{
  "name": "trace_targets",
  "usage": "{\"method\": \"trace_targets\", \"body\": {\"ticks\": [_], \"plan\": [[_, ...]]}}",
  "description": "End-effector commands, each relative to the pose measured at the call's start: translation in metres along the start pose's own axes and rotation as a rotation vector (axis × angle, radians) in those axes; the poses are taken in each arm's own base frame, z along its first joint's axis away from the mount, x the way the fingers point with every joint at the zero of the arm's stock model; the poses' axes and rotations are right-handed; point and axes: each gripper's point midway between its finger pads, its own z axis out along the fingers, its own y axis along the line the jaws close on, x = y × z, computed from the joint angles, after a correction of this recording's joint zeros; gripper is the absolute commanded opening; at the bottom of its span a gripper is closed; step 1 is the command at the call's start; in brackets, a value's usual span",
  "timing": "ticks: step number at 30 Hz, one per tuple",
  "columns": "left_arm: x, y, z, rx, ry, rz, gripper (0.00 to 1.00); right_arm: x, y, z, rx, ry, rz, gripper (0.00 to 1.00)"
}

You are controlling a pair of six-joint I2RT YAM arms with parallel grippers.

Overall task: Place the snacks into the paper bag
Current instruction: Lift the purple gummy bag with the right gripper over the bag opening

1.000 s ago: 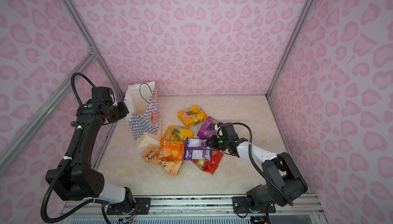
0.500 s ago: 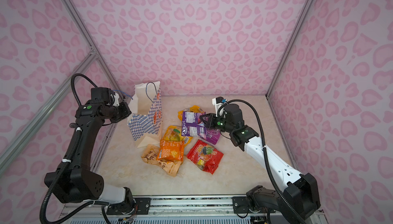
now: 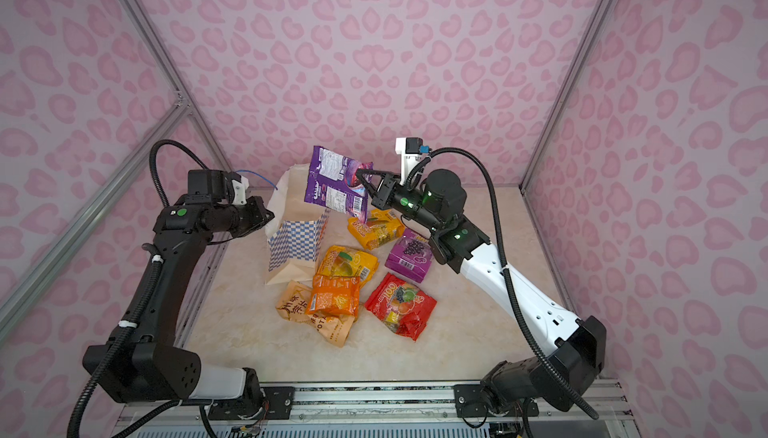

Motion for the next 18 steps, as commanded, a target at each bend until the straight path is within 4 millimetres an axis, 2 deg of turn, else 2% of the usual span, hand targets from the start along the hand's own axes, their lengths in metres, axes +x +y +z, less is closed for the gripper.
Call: {"method": "trace_targets", "body": {"ticks": [1, 5, 8, 18], "plan": [[-0.010, -0.019, -0.008, 0.083, -0.042, -0.003, 0.04, -0.017, 0.015, 0.019, -0.003, -0.087, -0.072, 0.00], [-0.013, -0.023, -0.008, 0.101, -0.051, -0.013, 0.04, -0.003, 0.007, 0.052, 0.071, -0.069, -0.130, 0.00], [-0.014, -0.024, -0.007, 0.105, -0.053, -0.015, 0.04, 0.009, -0.007, 0.076, 0.143, -0.033, -0.145, 0.00], [-0.010, -0.021, 0.000, 0.105, -0.041, -0.015, 0.04, 0.071, -0.072, 0.128, 0.388, 0.115, -0.225, 0.00]]}}
